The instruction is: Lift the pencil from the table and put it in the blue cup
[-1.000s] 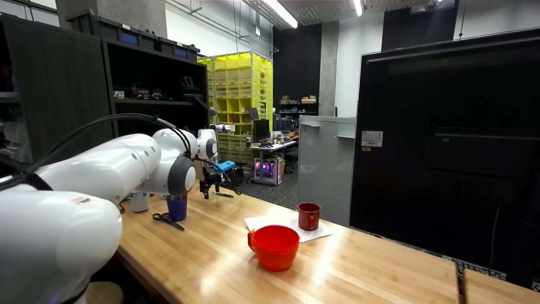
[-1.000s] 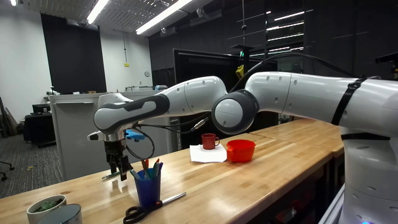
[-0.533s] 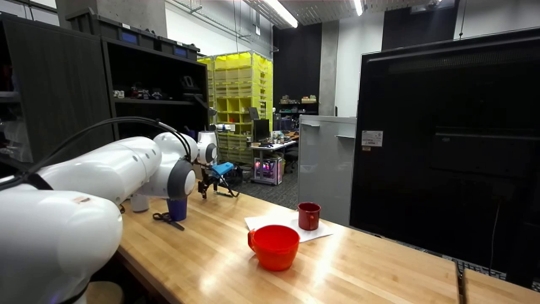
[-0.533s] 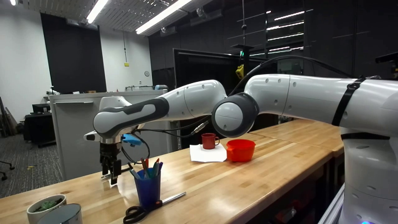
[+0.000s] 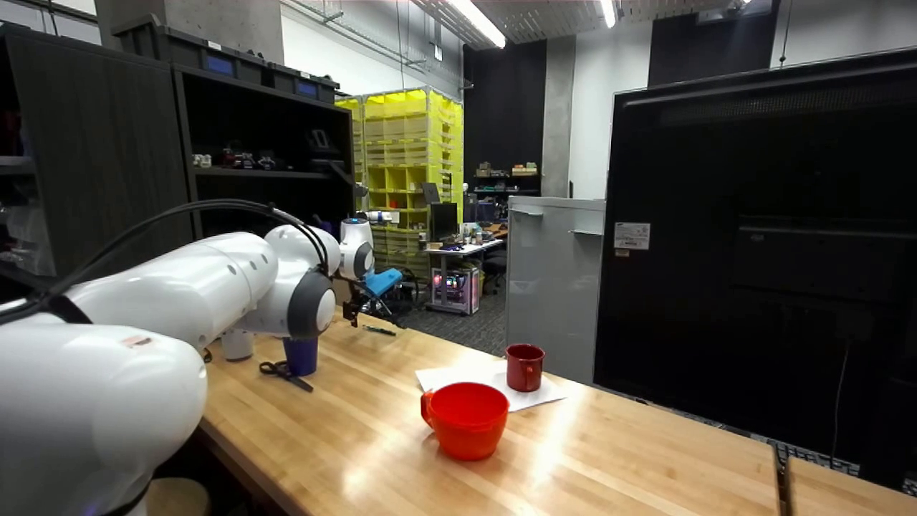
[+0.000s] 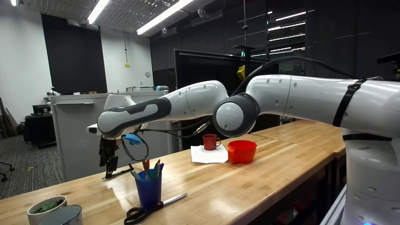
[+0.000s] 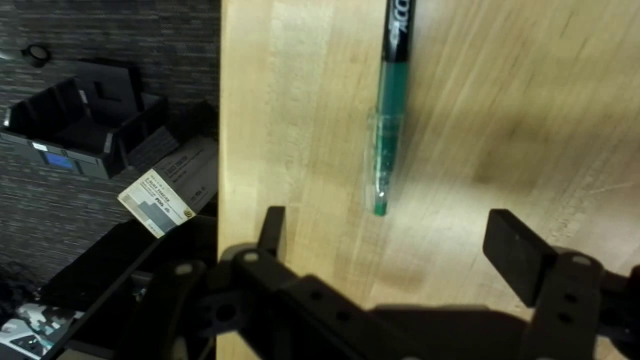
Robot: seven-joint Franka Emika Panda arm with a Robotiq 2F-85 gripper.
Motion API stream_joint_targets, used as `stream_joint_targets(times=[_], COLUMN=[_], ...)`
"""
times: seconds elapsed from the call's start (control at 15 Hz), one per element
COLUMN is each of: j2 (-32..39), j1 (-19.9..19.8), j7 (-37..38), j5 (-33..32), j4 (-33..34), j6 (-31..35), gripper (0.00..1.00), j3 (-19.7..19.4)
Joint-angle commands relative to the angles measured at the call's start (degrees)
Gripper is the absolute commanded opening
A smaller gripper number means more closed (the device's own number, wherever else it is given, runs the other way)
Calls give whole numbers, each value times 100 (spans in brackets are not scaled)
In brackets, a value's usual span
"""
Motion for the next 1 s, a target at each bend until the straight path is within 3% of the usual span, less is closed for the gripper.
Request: stream_joint_targets(times=[0.0, 0.07, 0.13, 0.2, 0.33, 0.4, 0.47, 0.53, 0.6, 0.67, 0.73, 0.8, 0.87, 0.93], j2=[314, -37, -31, 330, 333, -42, 328, 308, -86, 271, -158, 198, -234, -262], j1=[23, -36, -38, 8, 10, -23, 15, 17, -6, 38, 35, 75, 55, 73], j7=[330, 463, 539, 558, 640, 701, 673, 659, 665, 583, 515, 389, 256, 152], j5=[2, -68, -88, -76, -116, -144, -164, -190, -206, -242, -227, -266, -241, -261], j4=[495, -180, -193, 454, 439, -256, 414, 393, -308, 358, -368, 317, -420, -440], j6=[-1, 299, 309, 18, -127, 115, -247, -373, -234, -663, -552, -1025, -957, -1173], gripper=[100, 100, 100, 100, 100, 100, 100, 100, 100, 100, 100, 100, 100, 100], j3=[-181, -203, -256, -311, -401, -443, -470, -501, -558, -557, -575, -545, -520, -527])
